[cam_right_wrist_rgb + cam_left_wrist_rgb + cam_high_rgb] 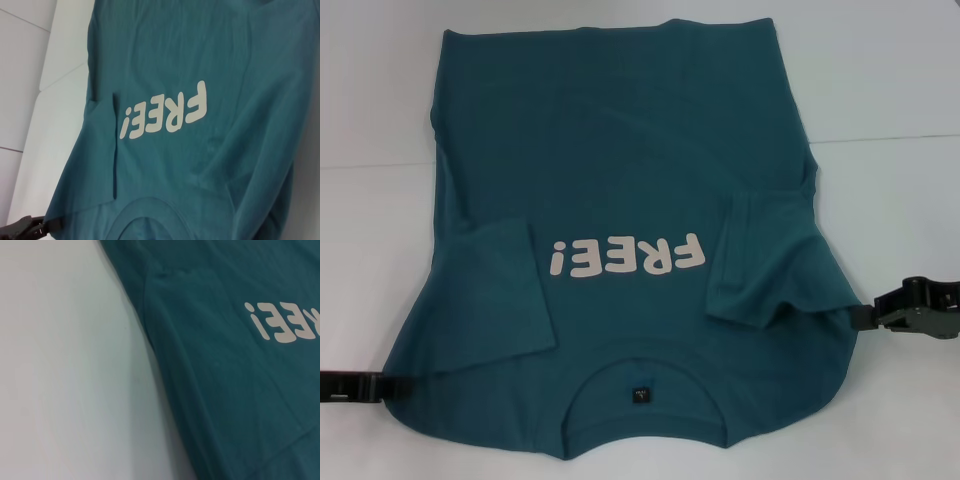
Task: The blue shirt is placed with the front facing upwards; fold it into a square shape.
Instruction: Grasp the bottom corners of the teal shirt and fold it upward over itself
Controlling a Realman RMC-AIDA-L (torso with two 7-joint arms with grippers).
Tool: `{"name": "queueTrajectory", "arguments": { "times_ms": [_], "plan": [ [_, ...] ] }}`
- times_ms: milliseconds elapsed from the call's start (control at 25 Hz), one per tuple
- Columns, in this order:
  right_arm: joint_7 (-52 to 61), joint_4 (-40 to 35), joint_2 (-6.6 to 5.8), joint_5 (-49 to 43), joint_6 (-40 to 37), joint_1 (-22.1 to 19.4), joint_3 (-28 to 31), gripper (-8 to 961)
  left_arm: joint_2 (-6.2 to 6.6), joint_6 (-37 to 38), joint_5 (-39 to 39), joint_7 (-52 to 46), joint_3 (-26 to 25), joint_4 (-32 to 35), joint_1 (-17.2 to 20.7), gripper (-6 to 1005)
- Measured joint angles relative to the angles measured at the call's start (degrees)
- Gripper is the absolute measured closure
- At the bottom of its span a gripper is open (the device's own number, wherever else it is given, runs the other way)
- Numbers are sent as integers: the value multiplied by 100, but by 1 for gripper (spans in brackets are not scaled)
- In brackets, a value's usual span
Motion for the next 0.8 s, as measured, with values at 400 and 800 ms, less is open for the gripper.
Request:
{"name": "queueTrajectory", "arguments": {
  "times_ms": [400,800],
  "plan": [
    [316,-37,-65,39,-58,70,49,943,71,249,-53,-275,-72,-78,-41,971],
    [663,-73,-202,32,-187,323,59,944,157,604,-99,-376,-287,-133,-81,970]
  ]
}}
